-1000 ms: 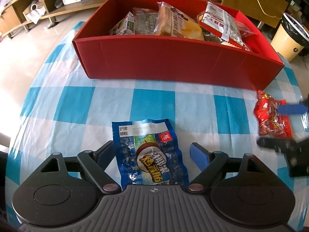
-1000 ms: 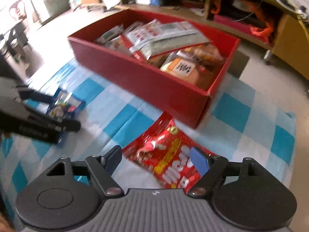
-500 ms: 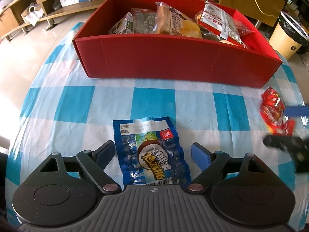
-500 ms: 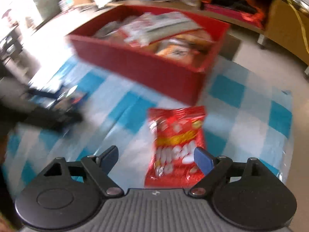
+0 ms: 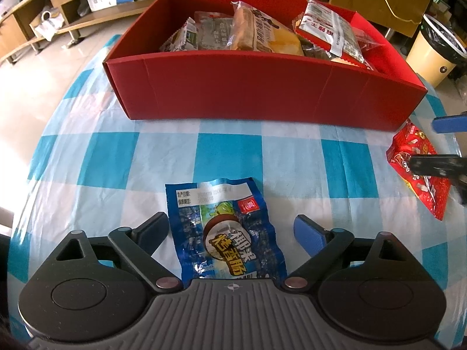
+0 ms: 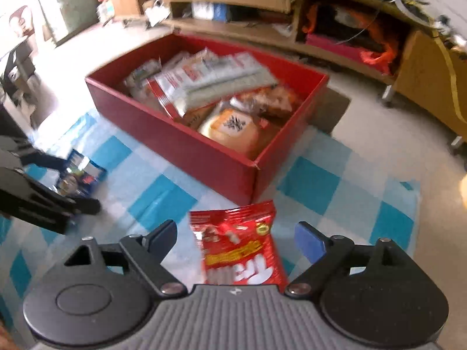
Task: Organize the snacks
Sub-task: 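Grasp the blue coconut pouch with the left tool while the right tool grasps the Trolli bag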
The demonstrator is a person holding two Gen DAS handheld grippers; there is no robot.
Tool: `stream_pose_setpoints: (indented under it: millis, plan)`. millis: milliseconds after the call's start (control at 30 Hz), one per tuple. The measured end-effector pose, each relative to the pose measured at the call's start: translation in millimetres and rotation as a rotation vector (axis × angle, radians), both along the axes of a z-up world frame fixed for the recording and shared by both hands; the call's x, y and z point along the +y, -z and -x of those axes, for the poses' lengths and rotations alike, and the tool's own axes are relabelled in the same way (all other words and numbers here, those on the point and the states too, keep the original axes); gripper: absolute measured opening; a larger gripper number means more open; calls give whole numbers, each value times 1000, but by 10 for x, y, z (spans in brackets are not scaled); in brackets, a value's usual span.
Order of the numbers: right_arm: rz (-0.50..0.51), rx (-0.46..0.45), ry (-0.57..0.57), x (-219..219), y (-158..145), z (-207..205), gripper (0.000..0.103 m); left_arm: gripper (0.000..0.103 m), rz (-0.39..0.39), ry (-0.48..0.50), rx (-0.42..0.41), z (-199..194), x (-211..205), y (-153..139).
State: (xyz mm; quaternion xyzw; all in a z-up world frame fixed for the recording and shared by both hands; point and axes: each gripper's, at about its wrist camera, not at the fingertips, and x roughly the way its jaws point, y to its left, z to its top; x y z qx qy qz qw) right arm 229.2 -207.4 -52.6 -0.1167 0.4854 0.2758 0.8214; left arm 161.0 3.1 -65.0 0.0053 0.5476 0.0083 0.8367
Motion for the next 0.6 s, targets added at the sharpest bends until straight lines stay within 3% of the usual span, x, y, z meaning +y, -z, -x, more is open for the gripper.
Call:
stream_pose_setpoints:
  millis: [133, 233, 400, 467, 600]
  plan:
    - [-41, 77, -12, -30, 127, 40, 87, 97, -1, 2, 1, 2, -2, 11]
    - [15, 38, -41, 57, 153, 176, 88, 98, 0, 6, 7, -27, -15, 18]
    - [46, -11, 68, 163, 189, 250, 90, 98, 0, 4, 0, -38, -20, 23]
    - [32, 11, 126, 158, 209, 271, 103, 98, -4, 2, -5, -31, -29, 24]
    - [52, 16, 166, 175, 217, 320, 103, 98, -5, -1, -23, 35, -21, 37]
